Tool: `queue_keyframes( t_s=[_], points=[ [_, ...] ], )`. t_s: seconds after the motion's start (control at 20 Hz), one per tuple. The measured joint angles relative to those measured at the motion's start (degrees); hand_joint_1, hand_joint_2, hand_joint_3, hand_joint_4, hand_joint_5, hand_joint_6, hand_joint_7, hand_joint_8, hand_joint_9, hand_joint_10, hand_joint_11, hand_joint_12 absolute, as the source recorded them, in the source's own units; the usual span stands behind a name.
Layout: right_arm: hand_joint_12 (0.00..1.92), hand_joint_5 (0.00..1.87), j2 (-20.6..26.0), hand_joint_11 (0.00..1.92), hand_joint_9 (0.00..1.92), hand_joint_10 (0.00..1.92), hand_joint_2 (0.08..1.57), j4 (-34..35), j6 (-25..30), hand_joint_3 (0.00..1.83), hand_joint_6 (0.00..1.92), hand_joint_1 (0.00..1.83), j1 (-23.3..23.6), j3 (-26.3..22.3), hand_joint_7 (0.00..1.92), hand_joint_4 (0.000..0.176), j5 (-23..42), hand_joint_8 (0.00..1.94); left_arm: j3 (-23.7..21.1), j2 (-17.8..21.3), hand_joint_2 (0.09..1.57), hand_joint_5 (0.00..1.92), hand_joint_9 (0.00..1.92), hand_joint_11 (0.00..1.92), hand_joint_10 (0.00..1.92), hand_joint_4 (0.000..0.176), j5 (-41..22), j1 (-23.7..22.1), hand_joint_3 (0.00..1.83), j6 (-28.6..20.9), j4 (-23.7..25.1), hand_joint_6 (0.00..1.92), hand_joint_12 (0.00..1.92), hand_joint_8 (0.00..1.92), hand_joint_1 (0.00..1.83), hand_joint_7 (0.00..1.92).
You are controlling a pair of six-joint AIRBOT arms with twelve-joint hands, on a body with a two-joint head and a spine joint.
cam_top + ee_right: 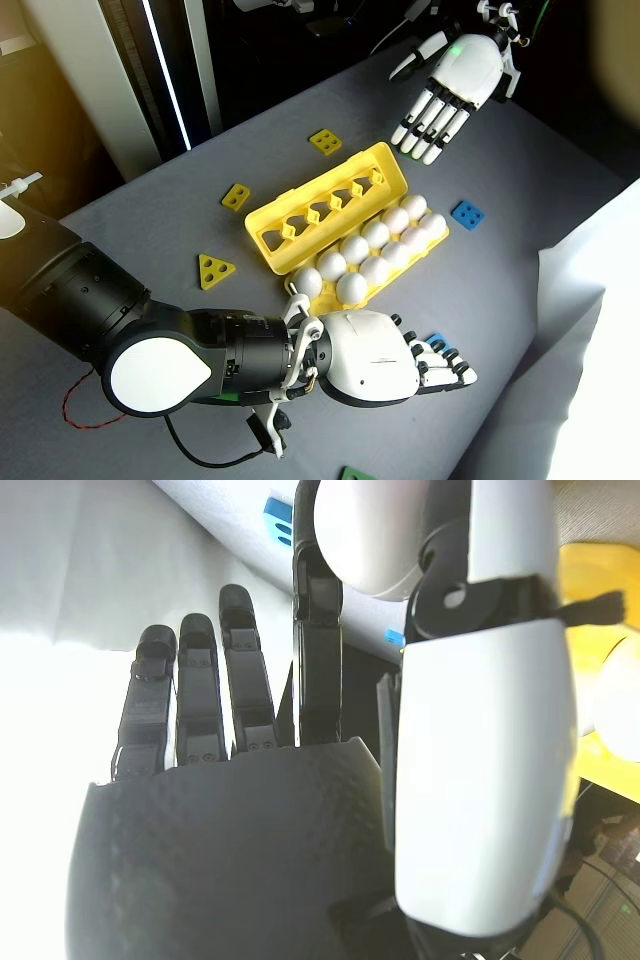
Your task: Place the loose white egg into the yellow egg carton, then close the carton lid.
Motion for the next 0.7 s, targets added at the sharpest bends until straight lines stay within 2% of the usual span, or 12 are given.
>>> queue_keyframes(
  t_s=[0.05,0.1,0.15,0.2,0.3,0.35,0.4,0.45,0.5,0.55,0.6,0.7],
  points=[
    [0.0,1.25,0.0,0.0,0.09,0.0,1.01,0.0,0.2,0.0,0.52,1.13,0.0,0.0,0.31,0.075,0.0,0.0,0.0,0.0,1.22,0.24,0.21,0.01,0.0,0.0,0.0,0.0,0.0,0.0,0.0,0.0,0.14,0.0,0.0,0.25],
    [0.0,1.24,0.0,0.0,0.07,0.0,1.01,0.0,0.9,0.0,0.53,1.13,0.0,0.0,0.3,0.058,0.0,0.0,0.0,0.0,1.22,0.27,0.23,0.04,0.01,0.0,0.0,0.0,0.0,0.0,0.0,0.01,0.16,0.01,0.0,0.27],
    [0.0,1.23,0.1,0.0,0.07,0.0,1.01,0.0,2.1,0.0,0.55,1.12,0.0,0.0,0.29,0.07,0.0,0.0,0.0,0.0,1.21,0.24,0.19,0.02,0.0,0.0,0.0,0.0,0.0,0.0,0.0,0.0,0.15,0.0,0.0,0.23],
    [0.0,1.23,0.2,0.0,0.07,0.0,1.01,-0.1,3.7,0.0,0.55,1.12,0.0,0.0,0.3,0.088,0.0,0.0,0.0,0.0,1.21,0.24,0.19,0.03,0.01,0.0,0.0,0.0,0.0,0.0,0.0,0.01,0.16,0.01,0.0,0.23],
    [0.0,1.25,1.1,0.0,0.08,0.0,1.01,-0.4,8.3,0.0,0.52,1.13,0.4,0.0,0.32,0.065,0.0,0.0,-0.2,0.0,1.22,0.24,0.19,0.01,0.0,0.0,0.0,0.0,0.0,0.0,0.0,0.0,0.16,0.0,0.0,0.23],
    [0.0,1.24,1.7,0.0,0.08,0.0,1.01,-0.4,10.9,0.0,0.53,1.12,0.9,-0.2,0.32,0.083,-0.1,0.0,-0.2,0.0,1.23,0.26,0.2,0.0,0.0,0.0,0.1,0.0,0.0,0.0,0.0,0.0,0.21,0.0,0.0,0.24],
    [0.0,1.24,3.0,0.0,0.07,0.0,1.01,-0.2,13.0,0.0,0.53,1.12,1.5,-1.3,0.3,0.086,-0.5,0.0,-0.2,0.0,1.23,0.24,0.19,0.0,0.0,0.0,0.0,0.0,0.0,0.0,0.0,0.0,0.19,0.0,0.0,0.23],
    [0.0,1.24,4.6,0.0,0.09,0.01,1.01,1.3,13.3,0.0,0.53,1.11,1.9,-3.1,0.33,0.118,-1.0,0.01,-0.2,0.0,1.23,0.26,0.2,0.0,0.0,0.0,0.1,0.0,0.0,0.0,0.0,0.0,0.22,0.0,0.0,0.25],
    [0.0,1.24,6.3,0.0,0.11,0.01,1.01,2.5,14.4,0.0,0.53,1.11,2.3,-5.0,0.33,0.124,-1.4,0.01,-0.2,0.0,1.23,0.24,0.19,0.0,0.0,0.0,0.1,0.0,0.0,0.0,0.0,0.0,0.2,0.0,0.0,0.23],
    [0.0,1.24,8.2,0.0,0.11,0.01,1.01,3.2,14.8,0.0,0.54,1.1,2.7,-7.7,0.34,0.148,-2.1,0.0,-0.2,0.0,1.22,0.23,0.19,0.0,0.0,0.0,0.1,0.0,0.0,0.0,0.0,0.0,0.19,0.0,0.0,0.23],
    [0.0,1.24,9.7,0.0,0.11,0.0,1.01,4.0,15.0,0.0,0.53,1.12,2.8,-10.1,0.34,0.079,-2.4,0.0,-0.2,0.0,1.23,0.25,0.22,0.01,0.01,0.0,0.1,0.0,0.0,0.0,0.0,0.01,0.19,0.01,0.0,0.26],
    [0.0,1.23,12.2,0.0,0.08,0.0,1.01,5.4,16.5,0.0,0.56,1.13,3.0,-15.0,0.3,0.041,-3.1,0.0,-0.2,0.0,1.23,0.27,0.23,0.0,0.0,0.0,0.2,0.0,0.0,0.0,0.0,0.0,0.22,0.0,0.0,0.27]
  ],
)
